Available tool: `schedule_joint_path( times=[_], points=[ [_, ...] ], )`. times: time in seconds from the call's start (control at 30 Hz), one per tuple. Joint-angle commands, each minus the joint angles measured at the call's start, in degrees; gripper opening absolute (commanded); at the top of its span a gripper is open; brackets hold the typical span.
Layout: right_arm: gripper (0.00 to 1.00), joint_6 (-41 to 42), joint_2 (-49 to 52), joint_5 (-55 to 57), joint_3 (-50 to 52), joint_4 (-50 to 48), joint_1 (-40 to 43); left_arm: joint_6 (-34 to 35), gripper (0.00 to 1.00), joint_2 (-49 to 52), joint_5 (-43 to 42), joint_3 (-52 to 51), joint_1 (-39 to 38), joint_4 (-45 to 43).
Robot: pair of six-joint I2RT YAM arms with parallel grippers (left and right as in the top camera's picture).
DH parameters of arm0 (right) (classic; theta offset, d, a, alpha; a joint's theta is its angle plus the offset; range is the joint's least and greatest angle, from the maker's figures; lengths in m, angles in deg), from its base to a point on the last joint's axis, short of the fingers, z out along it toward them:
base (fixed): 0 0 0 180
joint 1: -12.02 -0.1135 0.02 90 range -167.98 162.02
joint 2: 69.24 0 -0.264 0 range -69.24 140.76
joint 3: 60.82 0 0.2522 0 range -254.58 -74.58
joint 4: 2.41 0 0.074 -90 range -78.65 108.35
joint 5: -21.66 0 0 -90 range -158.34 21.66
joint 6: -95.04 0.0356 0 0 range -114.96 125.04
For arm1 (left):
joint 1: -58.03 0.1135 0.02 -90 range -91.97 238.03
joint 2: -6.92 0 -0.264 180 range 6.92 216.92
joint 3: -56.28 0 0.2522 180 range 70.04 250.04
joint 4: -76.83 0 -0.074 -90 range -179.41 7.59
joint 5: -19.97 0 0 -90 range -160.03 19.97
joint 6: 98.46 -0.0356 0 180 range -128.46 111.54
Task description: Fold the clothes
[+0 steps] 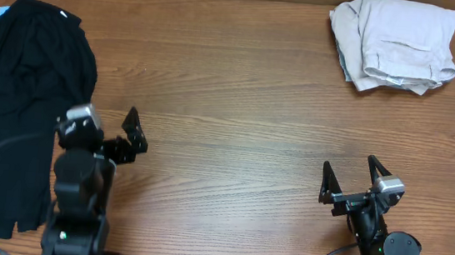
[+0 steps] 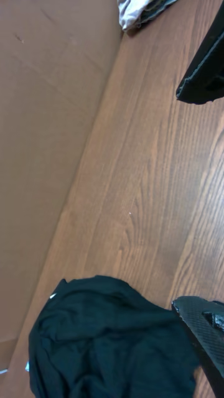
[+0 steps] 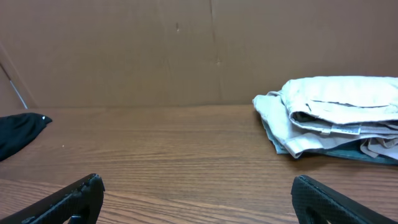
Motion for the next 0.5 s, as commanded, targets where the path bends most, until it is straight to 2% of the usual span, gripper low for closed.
schedule_joint_path(
  times=[0.0, 0.3, 0.47],
  points=[
    [1.0, 0.2, -0.7, 0.0, 0.6, -0.3, -0.3, 0.8, 1.0, -5.2, -0.4, -4.7, 0.5, -1.3],
    [1.0, 0.2, -0.7, 0.0, 0.6, -0.3, -0.3, 0.8, 1.0, -16.0, 0.1, -16.6, 0.7, -10.9],
    [1.0, 0.2, -0.7, 0.0, 0.6, -0.3, -0.3, 3.4, 1.0, -21.8, 0.1, -21.6, 1.7, -12.0]
  ],
)
